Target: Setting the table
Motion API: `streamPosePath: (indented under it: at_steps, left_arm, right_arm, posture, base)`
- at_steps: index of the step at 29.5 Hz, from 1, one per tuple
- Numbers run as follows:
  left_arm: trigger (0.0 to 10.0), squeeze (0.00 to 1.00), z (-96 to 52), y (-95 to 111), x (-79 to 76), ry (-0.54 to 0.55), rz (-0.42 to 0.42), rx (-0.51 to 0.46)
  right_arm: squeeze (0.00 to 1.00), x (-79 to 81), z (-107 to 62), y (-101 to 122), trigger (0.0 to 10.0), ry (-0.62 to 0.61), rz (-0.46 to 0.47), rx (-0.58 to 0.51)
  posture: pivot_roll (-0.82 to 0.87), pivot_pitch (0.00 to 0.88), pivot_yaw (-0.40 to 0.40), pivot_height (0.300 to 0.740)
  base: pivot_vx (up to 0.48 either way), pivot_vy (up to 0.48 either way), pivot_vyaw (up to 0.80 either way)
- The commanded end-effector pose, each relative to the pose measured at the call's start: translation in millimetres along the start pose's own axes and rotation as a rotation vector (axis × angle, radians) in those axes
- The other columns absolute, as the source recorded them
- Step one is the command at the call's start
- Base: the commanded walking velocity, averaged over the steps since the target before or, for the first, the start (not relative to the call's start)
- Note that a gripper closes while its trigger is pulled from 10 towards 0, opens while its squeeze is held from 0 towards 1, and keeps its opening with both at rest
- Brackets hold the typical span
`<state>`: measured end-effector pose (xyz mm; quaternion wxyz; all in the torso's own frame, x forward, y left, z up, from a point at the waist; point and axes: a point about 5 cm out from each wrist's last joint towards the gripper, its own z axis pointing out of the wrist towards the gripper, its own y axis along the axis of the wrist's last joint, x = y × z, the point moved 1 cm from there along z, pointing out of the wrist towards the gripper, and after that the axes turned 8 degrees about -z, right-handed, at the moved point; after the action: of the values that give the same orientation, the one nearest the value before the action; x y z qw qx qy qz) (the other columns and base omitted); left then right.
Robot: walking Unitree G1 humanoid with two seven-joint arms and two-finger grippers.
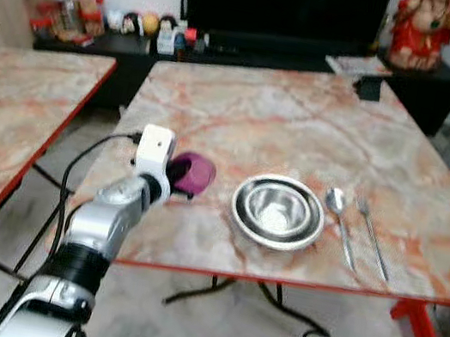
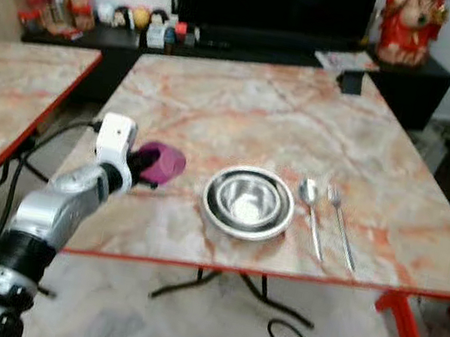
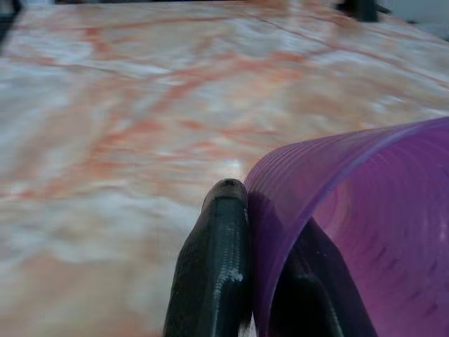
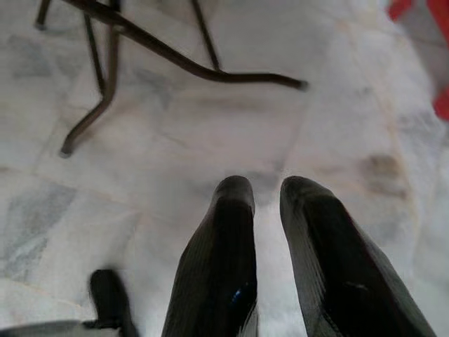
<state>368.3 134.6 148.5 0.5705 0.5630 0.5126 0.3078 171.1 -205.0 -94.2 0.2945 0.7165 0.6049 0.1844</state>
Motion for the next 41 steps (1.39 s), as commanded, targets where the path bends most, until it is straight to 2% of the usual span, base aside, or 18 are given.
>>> streamPosePath:
  at_steps: [1,5,8,10,20,25,27,29,36,41]
  left_arm:
    - [10.0,0.00,-2.3,5,5.9,0.019,0.002,-0.007]
    - [10.0,0.00,-4.3,5,4.8,-0.004,0.021,0.011]
    - [10.0,0.00,-11.7,-5,3.8,-0.065,0.090,0.134]
    - [10.0,0.00,-16.9,-13,8.2,-0.058,0.120,0.193]
    - [10.0,0.00,-31.5,-11,16.9,-0.055,0.177,0.267]
    - [10.0,0.00,-30.9,-8,7.9,-0.121,0.215,0.303]
    - [10.0,0.00,-26.3,-11,-4.0,-0.189,0.205,0.318]
    - [10.0,0.00,-25.4,-12,-8.3,-0.215,0.202,0.328]
    - [10.0,0.00,-12.2,-31,-39.1,-0.341,0.276,0.419]
    - [10.0,0.00,-8.1,-29,-44.1,-0.364,0.326,0.444]
  right_arm:
    - [0.00,7.5,-0.1,0,10.0,0.017,0.002,0.002]
    - [0.00,6.4,-0.6,-2,10.0,0.013,0.004,0.011]
    - [0.00,6.0,-1.0,-4,10.0,0.012,0.005,0.016]
    - [0.00,6.4,-1.4,-5,10.0,0.012,0.002,0.020]
    - [0.00,10.0,-3.0,-10,10.0,0.019,0.005,0.032]
    - [0.00,14.1,-4.1,-13,10.0,0.024,0.014,0.040]
    - [0.00,15.4,-4.8,-15,10.0,0.022,0.021,0.044]
    - [0.00,15.6,-5.0,-15,10.0,0.021,0.023,0.045]
    - [0.00,15.7,-6.1,-18,10.0,0.010,0.042,0.050]
    - [0.00,15.0,-7.1,-21,10.0,0.003,0.051,0.055]
  posture:
    - [-0.03,0.000,0.052,0.740]
    - [-0.04,0.000,0.054,0.740]
    - [-0.03,0.000,0.055,0.740]
    - [-0.03,0.000,0.057,0.740]
    - [-0.01,0.000,0.065,0.740]
    - [-0.01,0.000,0.080,0.740]
    - [-0.01,0.000,0.093,0.740]
    - [-0.01,0.000,0.096,0.740]
    - [-0.02,0.000,0.112,0.740]
    - [-0.03,0.000,0.116,0.740]
  base:
    - [0.368,0.000,0.00]
    - [0.166,0.000,0.00]
    - [0.000,0.000,0.00]
    - [0.000,0.000,0.00]
    - [0.000,0.000,0.00]
    - [0.000,0.000,0.00]
    - [0.000,0.000,0.00]
    - [0.000,0.000,0.00]
    - [0.000,0.000,0.00]
    - [0.000,0.000,0.00]
